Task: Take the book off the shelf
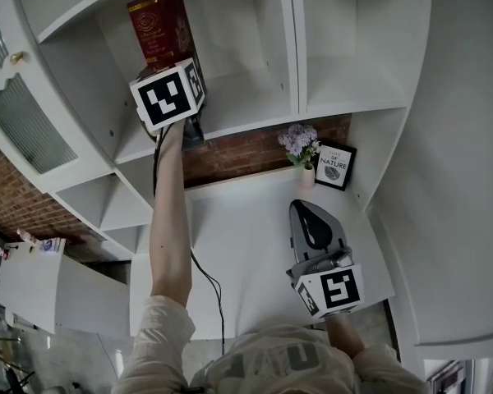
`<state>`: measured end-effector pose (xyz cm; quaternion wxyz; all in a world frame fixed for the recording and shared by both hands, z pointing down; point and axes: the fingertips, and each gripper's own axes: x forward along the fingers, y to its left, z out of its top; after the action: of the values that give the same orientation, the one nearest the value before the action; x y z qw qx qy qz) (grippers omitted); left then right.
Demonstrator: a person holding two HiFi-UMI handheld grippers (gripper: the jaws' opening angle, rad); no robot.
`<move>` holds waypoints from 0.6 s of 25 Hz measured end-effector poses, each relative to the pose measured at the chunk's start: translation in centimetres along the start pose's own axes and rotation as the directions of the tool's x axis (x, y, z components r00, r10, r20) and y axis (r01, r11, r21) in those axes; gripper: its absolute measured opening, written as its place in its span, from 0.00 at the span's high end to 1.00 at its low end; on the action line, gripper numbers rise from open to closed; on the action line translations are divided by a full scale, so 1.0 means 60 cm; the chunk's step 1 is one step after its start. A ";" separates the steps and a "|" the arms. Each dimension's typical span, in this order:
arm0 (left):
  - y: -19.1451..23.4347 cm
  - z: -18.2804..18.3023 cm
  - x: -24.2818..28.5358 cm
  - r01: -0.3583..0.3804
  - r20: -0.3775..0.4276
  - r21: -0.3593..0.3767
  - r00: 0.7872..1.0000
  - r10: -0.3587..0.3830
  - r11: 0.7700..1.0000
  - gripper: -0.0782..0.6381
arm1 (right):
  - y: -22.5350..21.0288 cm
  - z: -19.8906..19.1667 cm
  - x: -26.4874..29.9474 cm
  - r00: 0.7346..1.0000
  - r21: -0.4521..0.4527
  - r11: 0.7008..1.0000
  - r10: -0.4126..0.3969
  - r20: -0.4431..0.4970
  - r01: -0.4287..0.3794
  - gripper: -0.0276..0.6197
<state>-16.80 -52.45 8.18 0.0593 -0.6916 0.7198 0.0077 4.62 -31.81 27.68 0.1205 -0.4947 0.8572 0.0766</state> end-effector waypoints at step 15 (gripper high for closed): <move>0.038 -0.010 -0.379 0.002 0.311 -0.004 0.950 -0.001 1.000 0.55 | 0.119 -0.020 0.029 0.978 0.022 0.979 0.205 -0.033 -0.205 0.94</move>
<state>-18.26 -29.76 10.81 0.1705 -0.6824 0.7010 0.1178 -2.55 -30.01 28.45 0.1016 -0.4038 0.9063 0.0722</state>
